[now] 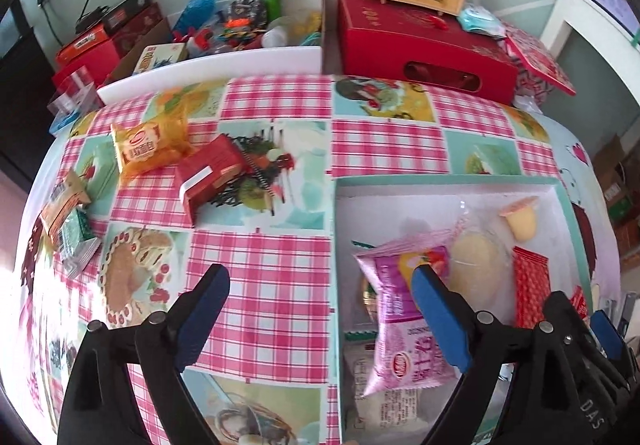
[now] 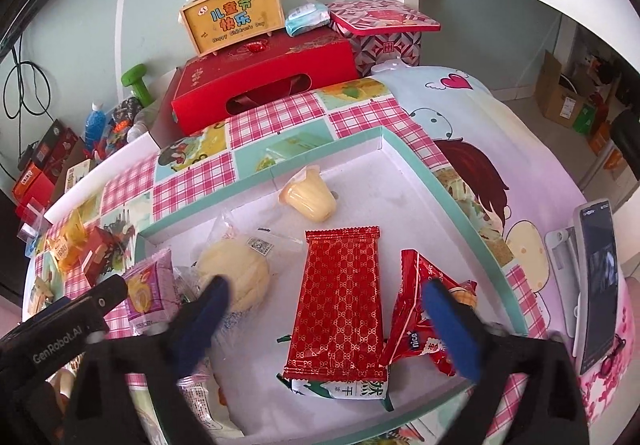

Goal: Organize snacks
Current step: 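Withdraw both tools from the tray back to the snack pile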

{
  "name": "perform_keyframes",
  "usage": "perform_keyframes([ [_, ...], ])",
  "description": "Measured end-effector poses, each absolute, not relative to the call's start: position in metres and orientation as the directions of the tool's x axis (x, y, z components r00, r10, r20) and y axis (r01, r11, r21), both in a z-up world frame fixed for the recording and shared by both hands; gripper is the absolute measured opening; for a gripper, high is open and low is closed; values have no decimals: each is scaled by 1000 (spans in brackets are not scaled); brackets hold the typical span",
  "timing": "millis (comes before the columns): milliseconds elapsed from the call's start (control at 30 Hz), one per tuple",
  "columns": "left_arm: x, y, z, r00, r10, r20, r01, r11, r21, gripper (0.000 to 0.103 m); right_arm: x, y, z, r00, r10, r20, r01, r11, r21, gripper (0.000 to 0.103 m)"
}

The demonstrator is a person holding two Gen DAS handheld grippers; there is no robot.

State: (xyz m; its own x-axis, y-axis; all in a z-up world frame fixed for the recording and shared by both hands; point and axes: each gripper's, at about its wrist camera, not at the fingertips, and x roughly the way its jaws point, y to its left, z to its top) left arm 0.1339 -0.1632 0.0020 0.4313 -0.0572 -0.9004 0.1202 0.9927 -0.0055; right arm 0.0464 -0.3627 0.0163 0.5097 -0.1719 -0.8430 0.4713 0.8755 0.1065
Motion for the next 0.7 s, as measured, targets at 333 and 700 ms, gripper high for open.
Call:
perform_keyframes([
  [333,138,-156,-4,413,-45,-910,89,996,-9,99,48,-364,14,498,-180,-848,476,875,94,103],
  [700,148,-126,-1,400,-38,-916,43,999,-22,99,49,-340,30,530,-183,-828,425,902,73,103],
])
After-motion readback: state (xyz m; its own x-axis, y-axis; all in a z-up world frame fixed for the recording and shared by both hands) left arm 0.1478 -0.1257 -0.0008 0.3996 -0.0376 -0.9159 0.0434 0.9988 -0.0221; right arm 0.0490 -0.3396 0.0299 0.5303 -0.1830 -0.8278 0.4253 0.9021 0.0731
